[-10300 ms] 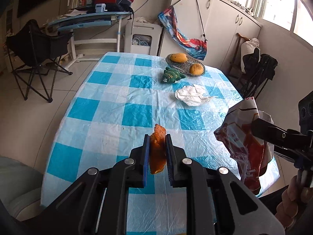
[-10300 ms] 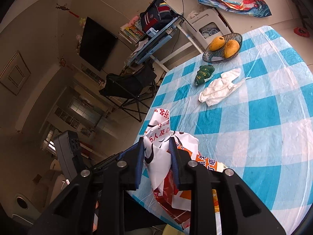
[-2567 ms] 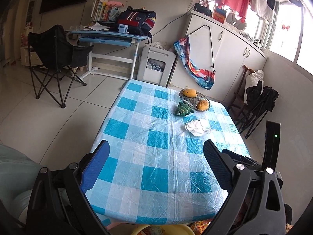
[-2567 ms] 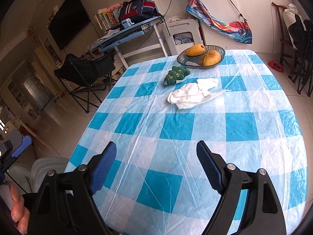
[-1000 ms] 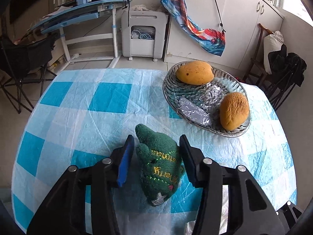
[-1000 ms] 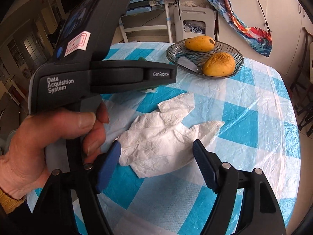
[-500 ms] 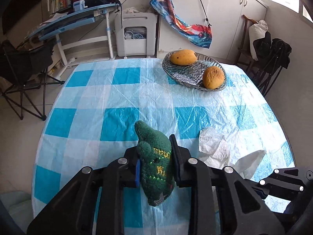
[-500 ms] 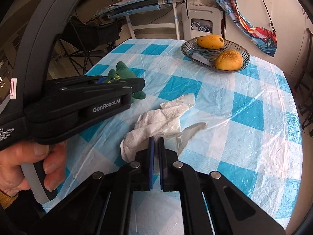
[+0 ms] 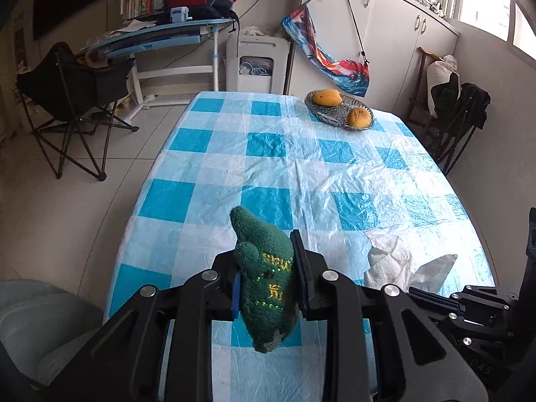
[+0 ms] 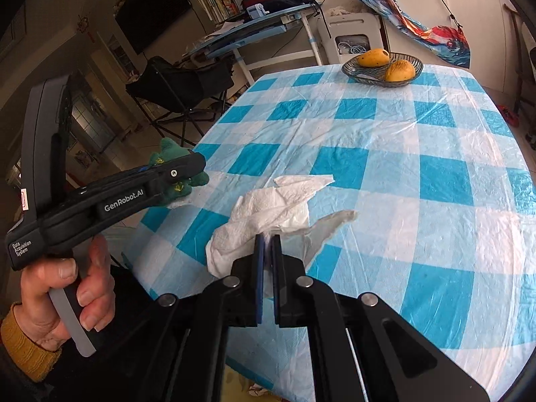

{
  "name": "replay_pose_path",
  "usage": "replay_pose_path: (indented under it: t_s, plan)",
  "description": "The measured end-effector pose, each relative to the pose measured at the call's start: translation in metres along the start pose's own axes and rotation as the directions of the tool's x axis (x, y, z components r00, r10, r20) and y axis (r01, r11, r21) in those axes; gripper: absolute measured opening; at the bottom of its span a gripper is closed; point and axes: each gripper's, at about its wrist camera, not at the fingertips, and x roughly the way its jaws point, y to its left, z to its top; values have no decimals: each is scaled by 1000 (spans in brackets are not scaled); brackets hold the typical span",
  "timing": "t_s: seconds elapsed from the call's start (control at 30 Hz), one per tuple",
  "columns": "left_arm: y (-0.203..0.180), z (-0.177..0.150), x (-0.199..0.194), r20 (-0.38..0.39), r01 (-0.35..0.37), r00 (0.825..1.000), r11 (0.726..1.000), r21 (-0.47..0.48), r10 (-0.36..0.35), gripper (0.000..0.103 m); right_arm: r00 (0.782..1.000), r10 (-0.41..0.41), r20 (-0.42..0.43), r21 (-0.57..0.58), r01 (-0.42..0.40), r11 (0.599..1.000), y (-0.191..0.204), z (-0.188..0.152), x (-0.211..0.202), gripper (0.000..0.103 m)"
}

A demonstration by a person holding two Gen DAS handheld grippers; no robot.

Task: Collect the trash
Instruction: 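Carry the tissue and green toy over the yellow basin and open both grippers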

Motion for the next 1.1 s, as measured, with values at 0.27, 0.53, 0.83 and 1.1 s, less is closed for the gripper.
replay_pose_path:
  t_s: [0.27, 0.53, 0.83, 1.1]
  plan:
    - [12, -44, -44, 6, 23, 1000, 999, -40, -23, 24, 999, 38, -5, -38, -38, 999, 27, -37, -14, 5]
    - [8, -83, -71, -8, 29, 1000, 999, -43, -29, 24, 998, 43, -36, -53, -45, 998, 41, -69, -24, 5]
    - [3, -130, -90, -70, 43, 996, 998, -44, -46, 24, 992, 12, -129, -70, -21, 997, 53, -104, -21, 5]
    - [-7, -158, -91, -146, 67, 987, 997, -41, -72, 24, 977, -28, -214, -64, 15, 998, 55, -122, -10, 5]
